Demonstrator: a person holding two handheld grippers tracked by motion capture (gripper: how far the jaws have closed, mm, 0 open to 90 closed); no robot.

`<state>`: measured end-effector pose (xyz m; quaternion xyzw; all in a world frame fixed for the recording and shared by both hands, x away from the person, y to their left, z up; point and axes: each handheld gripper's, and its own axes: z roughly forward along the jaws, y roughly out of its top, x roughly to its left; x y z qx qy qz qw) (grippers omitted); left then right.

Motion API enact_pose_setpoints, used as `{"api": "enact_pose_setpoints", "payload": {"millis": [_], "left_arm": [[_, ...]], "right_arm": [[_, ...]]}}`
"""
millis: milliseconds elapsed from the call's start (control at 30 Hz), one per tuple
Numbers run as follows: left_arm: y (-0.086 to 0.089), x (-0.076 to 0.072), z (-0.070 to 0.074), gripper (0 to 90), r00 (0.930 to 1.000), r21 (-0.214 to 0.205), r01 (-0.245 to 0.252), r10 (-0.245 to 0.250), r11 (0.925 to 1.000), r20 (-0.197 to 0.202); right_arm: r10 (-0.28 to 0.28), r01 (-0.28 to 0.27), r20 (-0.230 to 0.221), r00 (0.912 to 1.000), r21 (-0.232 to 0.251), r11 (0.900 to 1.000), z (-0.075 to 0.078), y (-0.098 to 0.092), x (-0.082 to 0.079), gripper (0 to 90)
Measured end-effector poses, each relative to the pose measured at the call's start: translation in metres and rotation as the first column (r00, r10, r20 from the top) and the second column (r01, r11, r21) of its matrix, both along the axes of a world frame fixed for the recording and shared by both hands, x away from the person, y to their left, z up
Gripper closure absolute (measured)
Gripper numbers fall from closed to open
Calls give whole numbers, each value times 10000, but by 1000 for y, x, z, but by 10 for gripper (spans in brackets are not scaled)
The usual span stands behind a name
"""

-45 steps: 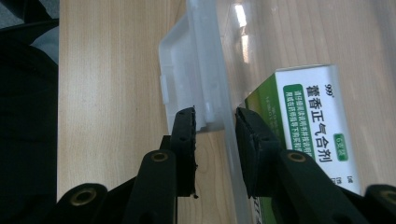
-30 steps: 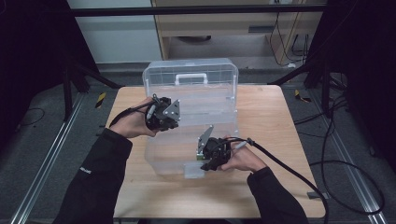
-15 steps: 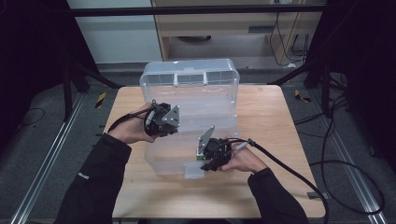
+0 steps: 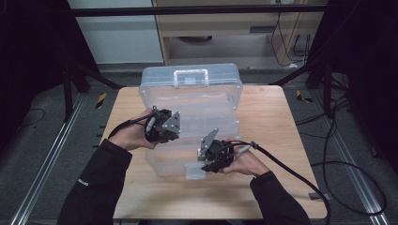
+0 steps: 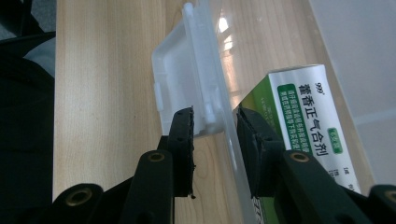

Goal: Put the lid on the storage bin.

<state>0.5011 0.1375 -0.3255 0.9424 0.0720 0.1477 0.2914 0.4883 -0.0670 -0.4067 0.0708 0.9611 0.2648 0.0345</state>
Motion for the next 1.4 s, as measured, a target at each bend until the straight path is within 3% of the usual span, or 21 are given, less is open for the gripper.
{"api": "enact_pose_setpoints", "payload": {"millis": [67,133,167,367,500,667,833,900,1000,1067,1100,1200,1233,1333,1400], "left_arm": [[0,0,-1,873,10000,-62,-27,27,10000,-21],[1,0,1,872,9999,257,144,-145,9996,31],[0,-1,-1,872,10000,91,32,-32,10000,13],[-1,-3,-2,868,10000,150,-10,10,9999,54],[-2,-4,-2,866,9999,191,-95,96,9998,-44],[-3,-4,-3,863,10000,217,-64,64,9997,4],[-4,-5,-4,862,9999,214,-91,93,9997,-80],[-4,-6,-4,861,9999,184,-89,91,9998,-95],[-3,-6,-4,860,9999,333,-35,39,9994,-112],[-4,-6,-4,860,9999,297,-52,54,9995,-88],[-4,-6,-4,859,9999,304,-60,63,9995,-90],[-4,-6,-4,858,10000,414,-41,44,9991,-60],[-4,-6,-4,858,10000,424,-44,47,9991,-64],[-4,-6,-4,857,9999,339,-83,85,9994,-84],[-4,-7,-5,857,9999,313,-100,103,9995,-106]], "right_arm": [[-36,36,65,10000,80,10000,0,-1,-1,675],[-177,175,95,9998,217,9996,1,-3,-2,676],[-251,248,97,9996,280,9993,2,-4,-3,672],[-496,471,349,9982,687,9965,9,-13,-9,642],[-713,675,282,9971,1194,9906,15,-23,-11,649],[-1083,1018,195,9939,2105,9723,29,-36,-16,663],[-1693,1558,213,9853,2926,9435,44,-53,-18,714],[-2012,1822,244,9792,3290,9266,50,-59,-18,755],[-2840,2498,248,9585,4067,8787,61,-73,-14,783],[-3229,2807,291,9460,4252,8605,65,-77,-12,800],[-3625,3141,253,9316,4459,8382,68,-81,-9,814],[-4287,3725,179,9033,4629,8043,72,-87,-4,827],[-4632,4052,124,8862,4640,7877,74,-89,-1,832],[-5100,4545,-172,8600,4801,7503,75,-96,8,858],[-5318,4745,-244,8465,4873,7330,75,-99,13,868]]}}
